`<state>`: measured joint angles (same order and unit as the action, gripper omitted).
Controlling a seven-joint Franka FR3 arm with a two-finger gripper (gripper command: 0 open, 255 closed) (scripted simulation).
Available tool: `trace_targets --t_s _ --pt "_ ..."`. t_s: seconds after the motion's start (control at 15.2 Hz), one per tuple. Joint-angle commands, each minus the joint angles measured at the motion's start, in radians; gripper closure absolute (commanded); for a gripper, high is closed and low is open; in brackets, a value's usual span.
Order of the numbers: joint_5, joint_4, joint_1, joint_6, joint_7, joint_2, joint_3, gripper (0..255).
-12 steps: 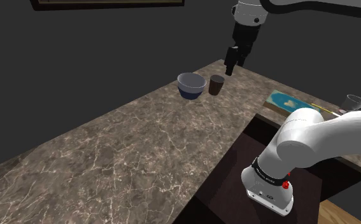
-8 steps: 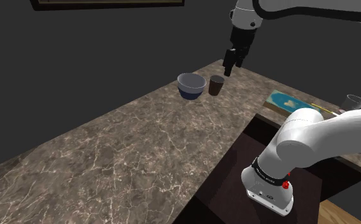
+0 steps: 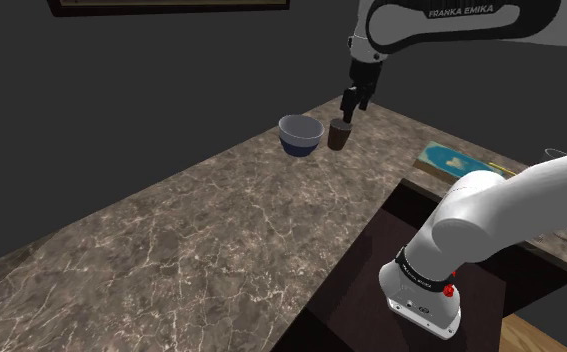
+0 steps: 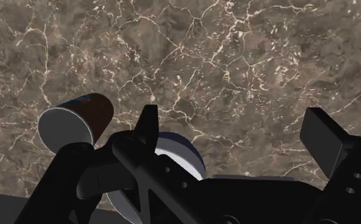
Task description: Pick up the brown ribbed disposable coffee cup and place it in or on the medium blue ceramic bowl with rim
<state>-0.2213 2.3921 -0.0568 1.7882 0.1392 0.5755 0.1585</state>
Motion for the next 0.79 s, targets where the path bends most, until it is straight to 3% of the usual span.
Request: trace_targets --t_s 0.0,0.73 --pt "-0.016 -0.004 -0.009 0.055 0.029 -0.055 0.031 0" --pt "-0.012 -0.147 -0.044 0.298 0.203 -0.433 0.179 0"
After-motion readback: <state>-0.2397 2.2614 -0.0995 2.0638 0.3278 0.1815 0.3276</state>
